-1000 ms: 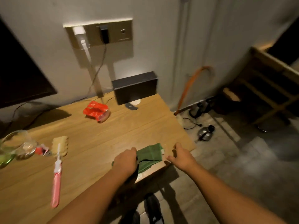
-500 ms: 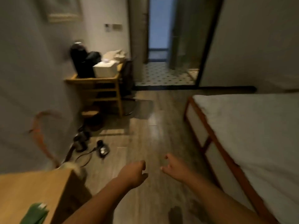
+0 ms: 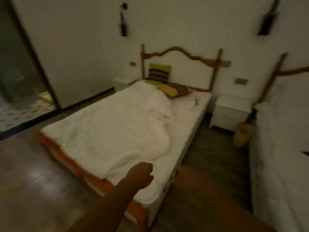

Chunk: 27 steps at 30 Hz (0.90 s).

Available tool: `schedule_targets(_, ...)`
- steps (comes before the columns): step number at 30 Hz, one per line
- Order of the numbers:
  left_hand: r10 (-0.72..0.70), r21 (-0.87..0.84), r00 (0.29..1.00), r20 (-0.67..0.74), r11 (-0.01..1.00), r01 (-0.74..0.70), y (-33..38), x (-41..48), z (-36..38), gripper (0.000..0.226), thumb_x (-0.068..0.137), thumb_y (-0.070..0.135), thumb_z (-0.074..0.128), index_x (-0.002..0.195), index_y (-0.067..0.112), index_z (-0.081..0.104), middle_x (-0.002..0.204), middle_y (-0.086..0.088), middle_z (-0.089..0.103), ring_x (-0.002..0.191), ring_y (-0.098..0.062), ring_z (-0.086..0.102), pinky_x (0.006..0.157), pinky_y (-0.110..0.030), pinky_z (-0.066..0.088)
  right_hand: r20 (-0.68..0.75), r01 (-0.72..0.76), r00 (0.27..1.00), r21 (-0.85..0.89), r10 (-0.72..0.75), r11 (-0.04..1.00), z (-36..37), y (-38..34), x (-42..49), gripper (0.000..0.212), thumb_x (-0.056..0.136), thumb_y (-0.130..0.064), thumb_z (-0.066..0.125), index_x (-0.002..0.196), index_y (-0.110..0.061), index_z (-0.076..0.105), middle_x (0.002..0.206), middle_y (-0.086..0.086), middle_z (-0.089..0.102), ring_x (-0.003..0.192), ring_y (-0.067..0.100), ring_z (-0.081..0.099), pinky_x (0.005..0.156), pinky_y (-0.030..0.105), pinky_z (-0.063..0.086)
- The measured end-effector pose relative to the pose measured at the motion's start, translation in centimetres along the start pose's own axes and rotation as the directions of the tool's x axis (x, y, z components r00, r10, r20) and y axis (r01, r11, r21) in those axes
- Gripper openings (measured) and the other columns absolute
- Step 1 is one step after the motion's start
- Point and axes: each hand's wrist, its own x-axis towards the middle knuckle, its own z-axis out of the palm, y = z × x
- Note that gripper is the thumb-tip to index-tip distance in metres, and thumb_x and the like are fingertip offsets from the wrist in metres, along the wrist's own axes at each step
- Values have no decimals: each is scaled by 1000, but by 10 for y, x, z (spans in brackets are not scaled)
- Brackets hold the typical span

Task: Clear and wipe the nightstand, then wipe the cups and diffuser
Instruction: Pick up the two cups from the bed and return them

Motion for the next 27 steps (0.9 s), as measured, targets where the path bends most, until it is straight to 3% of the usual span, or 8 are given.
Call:
schedule_targets(2,90,48,995,43,995,-92,40,59,2,37,95,35,51,126,16,52,136,-4,51,128,-21,44,107,-33,35,-41,-66,997,22,67,998,-35,56,14,47,89,-43,61,129,-22,52,130,3,58,107,13,57,82,17,41)
schedule_targets(5,172,41,978,120,983,-178,94,140,2,34,95,35,52,124,16,54,133,-3,52,124,-20,47,106,-32,37,-102,-195,975,45,199,980,-74,128,43,71,88,-55,57,147,-19,38,151,8,40,136,23,40,110,31,32)
schedule_targets(7,220,21,963,156,974,-226,124,197,2,31,94,33,53,120,16,56,129,-3,55,119,-19,51,102,-31,41,-110,-263,957,53,268,963,-101,167,77,75,91,-56,54,152,-21,29,158,6,29,143,23,30,117,35,22)
schedule_targets(11,327,-25,923,204,944,-329,172,320,-5,31,94,33,53,117,13,59,125,-7,60,113,-21,57,97,-31,45,-117,-323,936,84,331,943,-178,212,155,57,92,-46,55,139,-17,46,145,8,46,132,27,45,108,38,37)
schedule_targets(15,341,-84,906,250,940,-331,212,435,-20,35,93,40,52,118,15,57,123,-7,60,111,-23,58,97,-34,45,-124,-353,922,112,366,929,-246,244,219,39,94,-39,56,125,-16,54,125,5,57,111,19,55,91,24,43)
schedule_targets(19,380,-67,886,265,924,-376,250,529,-34,33,94,40,51,113,14,57,117,-9,61,106,-24,58,94,-35,45,-152,-396,890,204,429,895,-303,273,274,46,92,-41,58,130,-15,51,125,4,55,110,17,54,96,30,46)
schedule_targets(23,424,-29,868,259,902,-432,287,616,-36,32,95,41,49,114,16,56,118,-7,61,106,-21,58,92,-28,43,-140,-439,872,198,469,876,-352,318,328,61,92,-46,55,143,-17,38,144,6,46,128,24,47,103,35,40)
schedule_targets(27,444,15,859,255,887,-462,333,713,-26,33,94,41,50,117,17,53,120,-8,59,108,-22,57,93,-30,44,-131,-420,885,195,448,886,-403,389,397,56,92,-45,56,139,-18,42,134,6,53,116,21,54,96,34,47)
